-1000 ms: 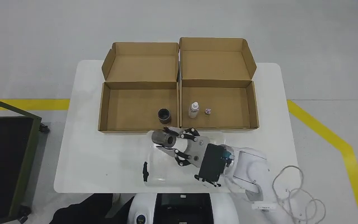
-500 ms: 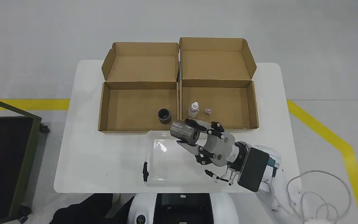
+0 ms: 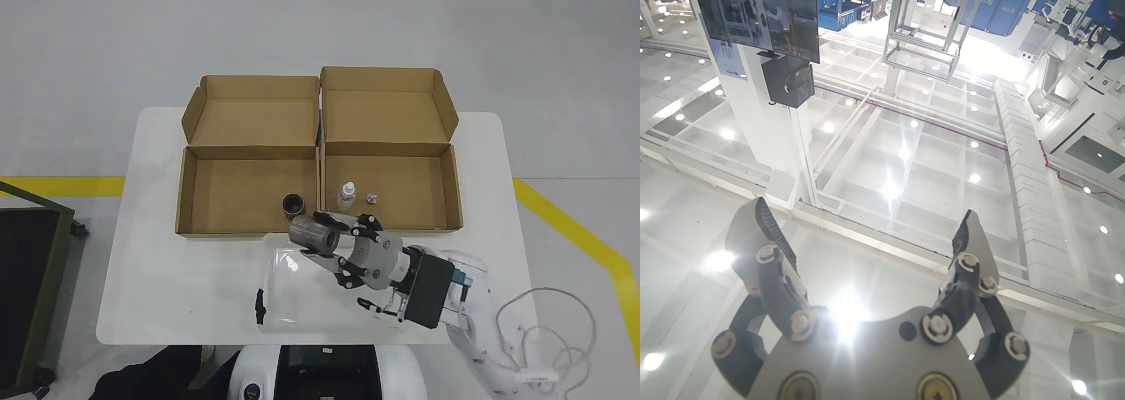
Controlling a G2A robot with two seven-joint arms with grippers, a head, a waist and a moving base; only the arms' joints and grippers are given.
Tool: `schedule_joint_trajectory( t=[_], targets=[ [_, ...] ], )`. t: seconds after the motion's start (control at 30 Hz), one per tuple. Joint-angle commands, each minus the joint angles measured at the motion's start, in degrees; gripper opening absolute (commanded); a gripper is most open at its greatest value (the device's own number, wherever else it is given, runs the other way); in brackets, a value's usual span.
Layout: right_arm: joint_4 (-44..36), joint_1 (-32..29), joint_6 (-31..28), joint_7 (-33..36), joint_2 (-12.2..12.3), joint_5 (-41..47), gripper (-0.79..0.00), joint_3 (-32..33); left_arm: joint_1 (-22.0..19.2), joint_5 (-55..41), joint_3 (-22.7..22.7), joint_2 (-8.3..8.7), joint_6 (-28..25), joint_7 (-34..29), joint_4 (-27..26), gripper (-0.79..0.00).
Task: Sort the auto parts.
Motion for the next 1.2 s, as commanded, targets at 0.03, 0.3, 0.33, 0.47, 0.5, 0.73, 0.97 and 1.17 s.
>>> schedule_joint_trajectory(
  t=[0.03, 0.3, 0.33, 0.47, 0.5, 0.73, 0.97, 1.17],
  targets=[
    [2.7, 2.8, 1.1, 1.6, -0.6, -1.2, -0.785, -2.8, 0.0, 0.0, 0.0, 0.00, 0.0, 0.0, 0.0, 0.000],
    [11.1, 10.0, 5.7, 15.9, -2.9, 3.8, -0.785, -9.8, 0.0, 0.0, 0.0, 0.00, 0.0, 0.0, 0.0, 0.000],
    [12.1, 11.1, 5.8, 17.2, -3.2, 4.6, -0.785, -10.6, 0.0, 0.0, 0.0, 0.00, 0.0, 0.0, 0.0, 0.000],
    [16.1, 14.7, 6.6, 21.4, -4.4, 6.4, -0.785, -13.4, 0.0, 0.0, 0.0, 0.00, 0.0, 0.0, 0.0, 0.000],
    [16.9, 15.5, 7.0, 22.0, -4.7, 6.8, -0.785, -14.0, 0.0, 0.0, 0.0, 0.00, 0.0, 0.0, 0.0, 0.000],
    [22.6, 20.7, 11.3, 28.0, -6.9, 7.3, -0.785, -17.8, 0.0, 0.0, 0.0, 0.00, 0.0, 0.0, 0.0, 0.000],
    [28.0, 25.4, 15.9, 33.8, -9.1, 7.1, -0.785, -20.6, 0.0, 0.0, 0.0, 0.00, 0.0, 0.0, 0.0, 0.000],
    [31.8, 29.4, 14.7, 41.0, -10.9, 8.3, -0.785, -23.3, 0.0, 0.0, 0.0, 0.00, 0.0, 0.0, 0.0, 0.000]
  ],
)
